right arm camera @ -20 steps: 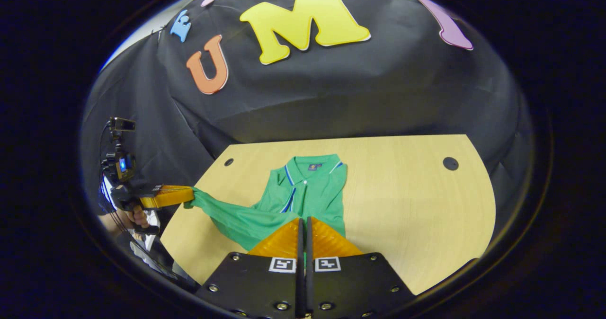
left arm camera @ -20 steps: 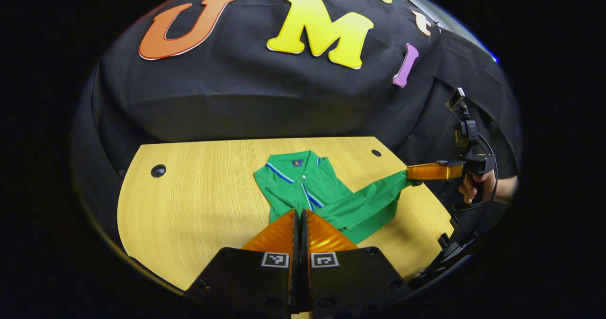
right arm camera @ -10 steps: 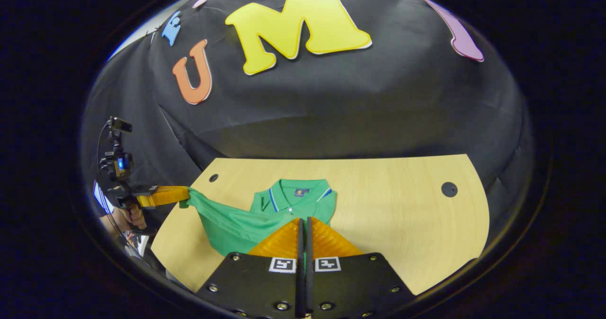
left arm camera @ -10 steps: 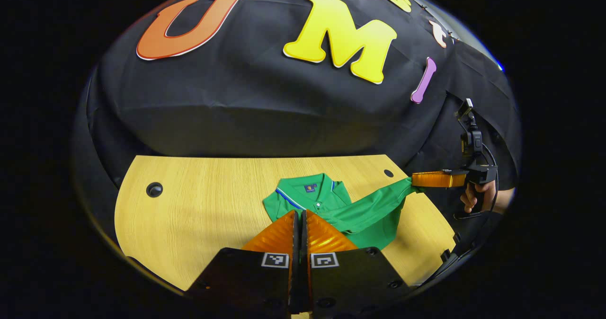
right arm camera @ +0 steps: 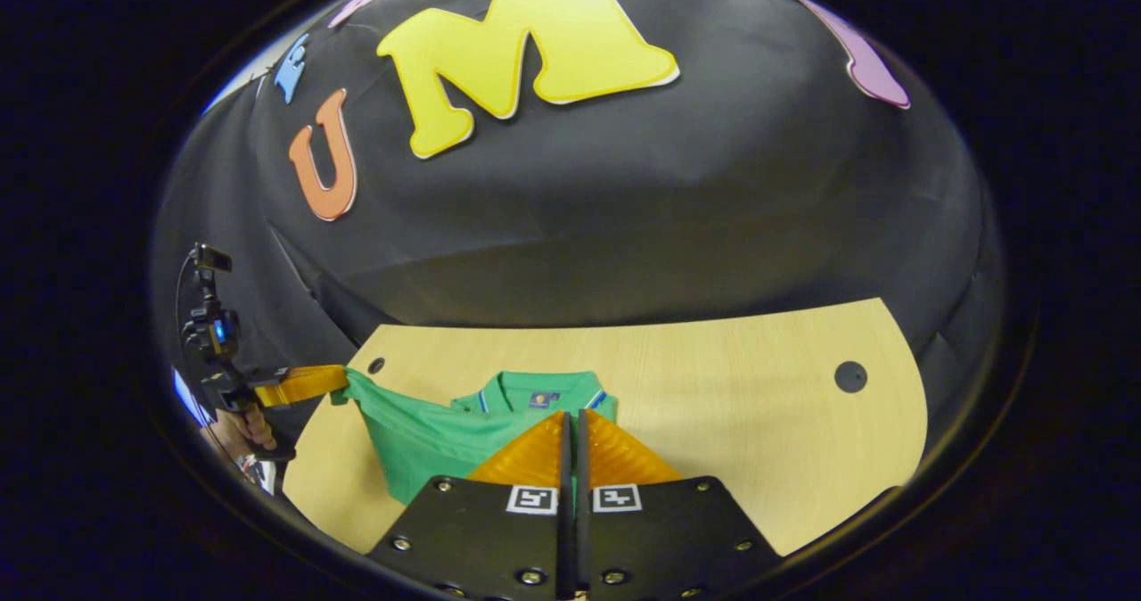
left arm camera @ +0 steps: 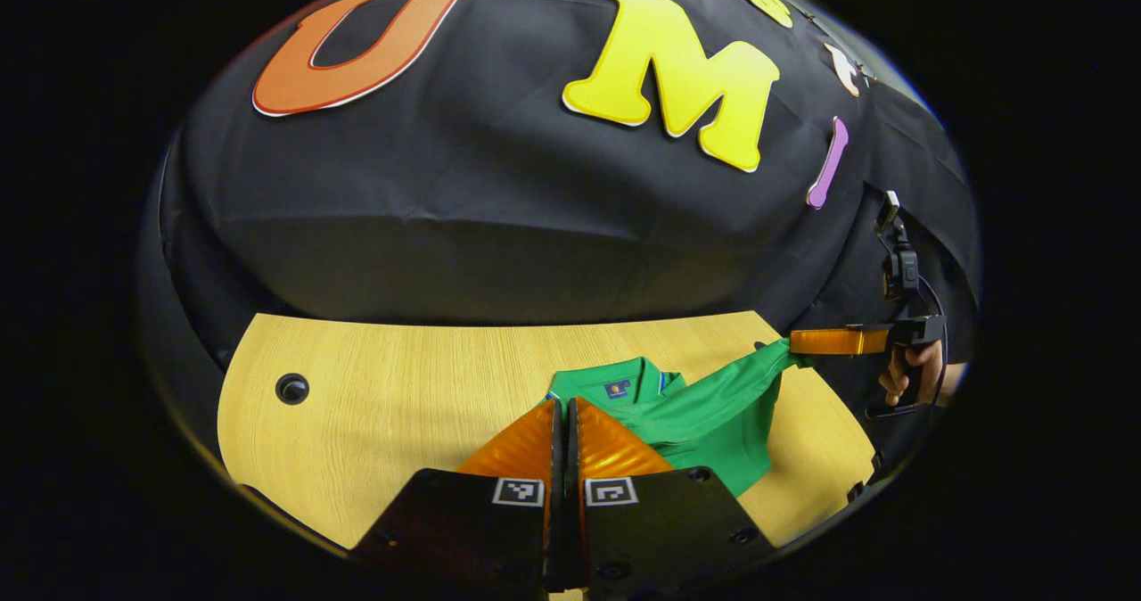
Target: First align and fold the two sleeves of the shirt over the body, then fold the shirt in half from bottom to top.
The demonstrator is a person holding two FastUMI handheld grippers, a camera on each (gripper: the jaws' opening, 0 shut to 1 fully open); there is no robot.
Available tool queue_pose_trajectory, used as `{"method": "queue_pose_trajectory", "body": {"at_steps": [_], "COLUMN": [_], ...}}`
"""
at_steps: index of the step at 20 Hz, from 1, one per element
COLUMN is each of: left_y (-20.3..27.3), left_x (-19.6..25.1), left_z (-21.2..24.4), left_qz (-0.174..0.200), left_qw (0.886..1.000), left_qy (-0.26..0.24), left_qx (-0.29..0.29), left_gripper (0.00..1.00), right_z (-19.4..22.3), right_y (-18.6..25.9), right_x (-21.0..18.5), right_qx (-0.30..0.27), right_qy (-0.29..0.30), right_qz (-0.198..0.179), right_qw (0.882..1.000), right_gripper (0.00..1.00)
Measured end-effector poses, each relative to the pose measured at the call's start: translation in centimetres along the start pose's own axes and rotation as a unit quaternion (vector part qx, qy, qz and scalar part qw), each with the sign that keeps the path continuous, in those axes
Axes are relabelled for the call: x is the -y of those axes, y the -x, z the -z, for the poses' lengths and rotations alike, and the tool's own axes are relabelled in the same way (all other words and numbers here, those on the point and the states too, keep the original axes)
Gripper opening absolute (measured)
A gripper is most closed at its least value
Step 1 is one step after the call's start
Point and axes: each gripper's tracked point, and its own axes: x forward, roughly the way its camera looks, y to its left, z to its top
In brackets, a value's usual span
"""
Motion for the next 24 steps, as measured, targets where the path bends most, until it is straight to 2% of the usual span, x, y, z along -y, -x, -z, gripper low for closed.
{"method": "queue_pose_trajectory", "body": {"at_steps": [3,9,17,20,24], "left_y": [-1.3,-4.1,-7.1,-8.3,-10.7], "left_x": [-1.8,-1.8,-3.2,-4.2,-5.5], "left_z": [-0.9,-0.8,1.9,2.9,4.3], "left_qz": [-0.015,-0.021,-0.029,-0.045,-0.08], "left_qw": [0.999,0.999,0.999,0.998,0.996], "left_qy": [0.026,0.017,0.046,0.046,0.02], "left_qx": [0.015,0.017,0.002,-0.004,-0.019], "left_gripper": [0.03,0.03,0.03,0.03,0.04], "right_z": [-1.3,-0.9,0.7,1.1,2.1], "right_y": [-1.5,-3.8,-6.8,-8.1,-10.7], "right_x": [0.4,1.6,4.9,5.4,4.8], "right_qx": [0.008,0.003,-0.009,-0.008,-0.014], "right_qy": [0.013,0.014,0.024,0.023,0.054], "right_qz": [0.006,0.018,0.042,0.047,0.051], "right_qw": [1.0,1.0,0.999,0.999,0.997], "right_gripper": [0.0,0.0,0.0,0.0,0.0]}}
